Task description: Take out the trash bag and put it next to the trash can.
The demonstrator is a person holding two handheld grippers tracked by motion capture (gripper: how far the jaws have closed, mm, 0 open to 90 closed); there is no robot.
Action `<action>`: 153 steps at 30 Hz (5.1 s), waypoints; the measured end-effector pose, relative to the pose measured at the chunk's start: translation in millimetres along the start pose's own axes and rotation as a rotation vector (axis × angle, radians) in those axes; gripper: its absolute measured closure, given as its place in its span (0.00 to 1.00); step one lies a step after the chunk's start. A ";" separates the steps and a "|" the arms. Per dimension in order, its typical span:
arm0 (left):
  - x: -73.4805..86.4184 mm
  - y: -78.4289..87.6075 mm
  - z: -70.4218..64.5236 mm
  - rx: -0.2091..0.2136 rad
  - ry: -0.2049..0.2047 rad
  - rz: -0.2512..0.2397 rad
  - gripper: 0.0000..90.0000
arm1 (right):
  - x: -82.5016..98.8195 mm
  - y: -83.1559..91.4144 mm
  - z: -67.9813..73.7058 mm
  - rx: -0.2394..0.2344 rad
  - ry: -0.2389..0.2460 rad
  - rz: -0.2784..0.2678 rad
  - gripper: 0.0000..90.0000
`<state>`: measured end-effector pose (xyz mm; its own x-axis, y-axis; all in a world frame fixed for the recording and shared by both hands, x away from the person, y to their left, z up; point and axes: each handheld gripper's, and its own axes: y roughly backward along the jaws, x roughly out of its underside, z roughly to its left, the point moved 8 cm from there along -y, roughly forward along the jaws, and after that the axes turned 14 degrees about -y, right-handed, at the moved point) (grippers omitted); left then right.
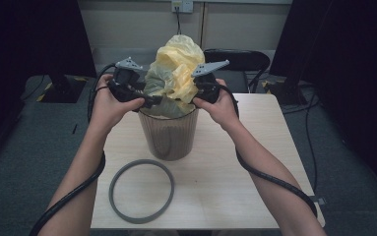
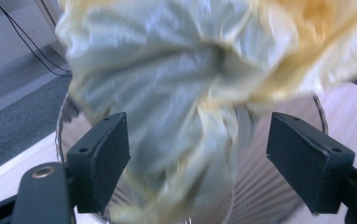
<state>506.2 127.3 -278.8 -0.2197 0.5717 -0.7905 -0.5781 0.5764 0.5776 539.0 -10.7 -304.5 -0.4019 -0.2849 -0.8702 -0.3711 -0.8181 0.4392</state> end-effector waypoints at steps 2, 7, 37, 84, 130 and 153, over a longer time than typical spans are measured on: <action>4.4 0.8 -0.9 0.002 0.002 0.004 0.22 | -1.4 1.9 -0.6 -0.008 -0.013 -0.019 0.94; 11.0 -1.2 -4.3 0.007 0.001 0.014 0.19 | -4.2 5.5 -1.4 -0.015 -0.032 -0.057 0.94; 32.7 6.5 -10.6 0.008 0.020 0.059 0.20 | -19.9 38.8 -4.1 0.008 -0.064 -0.210 0.94; 37.2 22.2 -31.9 0.020 0.025 0.073 0.20 | -8.3 127.6 -38.3 0.129 -0.105 -0.362 0.94; 125.2 10.7 -49.7 0.051 0.131 0.111 0.21 | 78.8 151.3 -81.2 0.303 -0.147 -0.342 0.92; 162.2 -6.4 -61.2 0.071 0.172 0.128 0.21 | 147.7 141.0 -111.3 0.374 -0.180 -0.279 0.91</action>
<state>426.2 180.6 -423.2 -0.4224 0.5382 -0.7293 -0.4812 0.5487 0.6837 520.5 -223.7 -395.9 -0.3705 0.0374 -0.9281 -0.7468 -0.6061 0.2737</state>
